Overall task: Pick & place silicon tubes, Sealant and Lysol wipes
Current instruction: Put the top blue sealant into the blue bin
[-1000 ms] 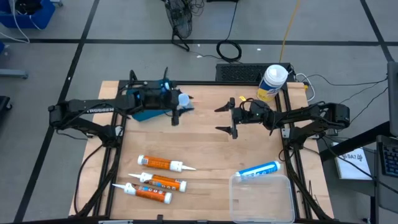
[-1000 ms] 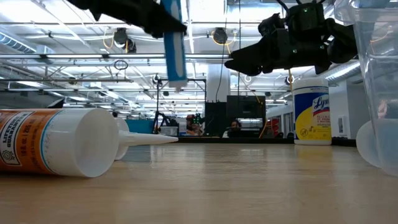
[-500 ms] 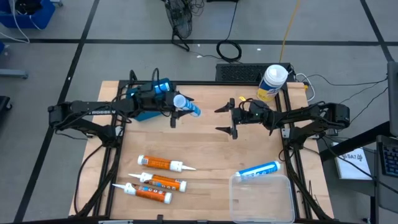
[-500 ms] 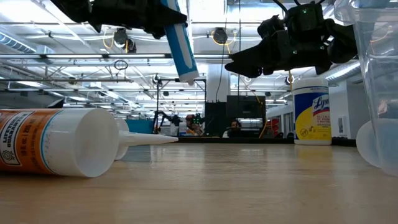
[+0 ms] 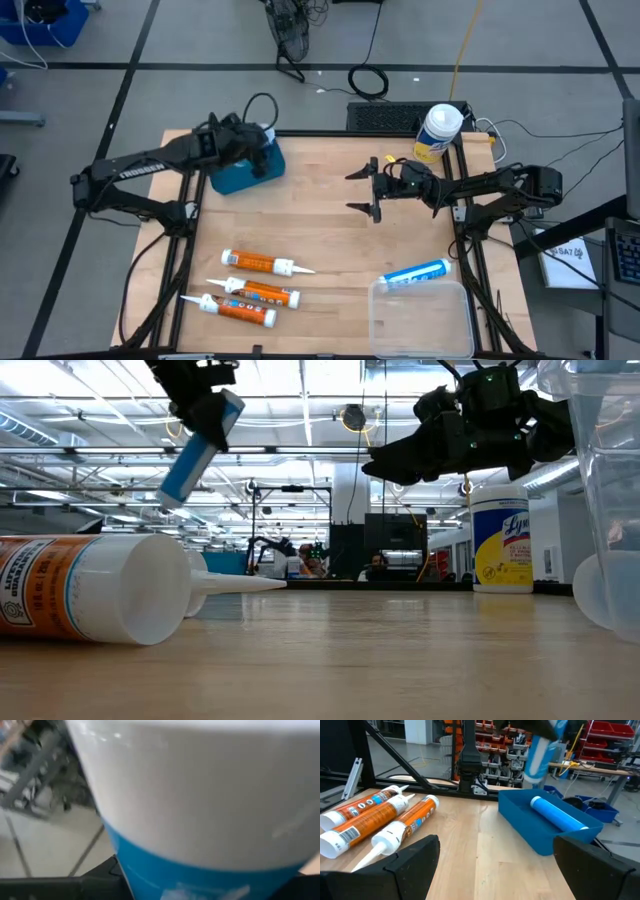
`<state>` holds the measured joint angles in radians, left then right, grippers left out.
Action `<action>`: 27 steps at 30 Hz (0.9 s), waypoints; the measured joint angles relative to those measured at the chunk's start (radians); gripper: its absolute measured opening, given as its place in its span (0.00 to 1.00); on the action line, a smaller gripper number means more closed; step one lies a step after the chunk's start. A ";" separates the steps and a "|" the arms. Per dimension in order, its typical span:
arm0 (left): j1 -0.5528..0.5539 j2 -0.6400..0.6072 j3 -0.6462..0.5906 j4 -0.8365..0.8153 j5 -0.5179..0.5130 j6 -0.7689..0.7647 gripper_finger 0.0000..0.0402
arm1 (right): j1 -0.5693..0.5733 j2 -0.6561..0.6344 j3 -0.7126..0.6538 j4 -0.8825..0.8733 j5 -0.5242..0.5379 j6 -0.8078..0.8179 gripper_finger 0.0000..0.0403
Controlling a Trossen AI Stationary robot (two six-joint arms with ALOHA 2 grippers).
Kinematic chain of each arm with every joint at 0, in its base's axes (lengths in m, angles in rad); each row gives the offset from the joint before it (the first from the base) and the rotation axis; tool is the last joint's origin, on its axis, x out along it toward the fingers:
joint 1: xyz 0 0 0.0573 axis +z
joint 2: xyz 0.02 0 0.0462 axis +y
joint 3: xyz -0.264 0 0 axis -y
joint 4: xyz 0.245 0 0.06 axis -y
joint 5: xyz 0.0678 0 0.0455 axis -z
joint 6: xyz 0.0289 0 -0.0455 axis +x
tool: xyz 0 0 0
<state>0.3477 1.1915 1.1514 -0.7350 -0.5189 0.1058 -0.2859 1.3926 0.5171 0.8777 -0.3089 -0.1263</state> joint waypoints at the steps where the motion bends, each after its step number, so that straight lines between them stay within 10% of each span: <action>1: 0.008 0.000 0.000 -0.008 -0.009 0.005 0.52 | 0.000 0.000 0.000 0.000 0.000 -0.001 0.90; 27: 0.257 0.366 0.002 -0.149 0.057 0.020 0.52 | 0.000 0.000 0.000 -0.047 -0.002 -0.024 0.90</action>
<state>0.6042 1.5580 1.1538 -0.8841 -0.4618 0.1260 -0.2859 1.3926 0.5167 0.8311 -0.3111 -0.1505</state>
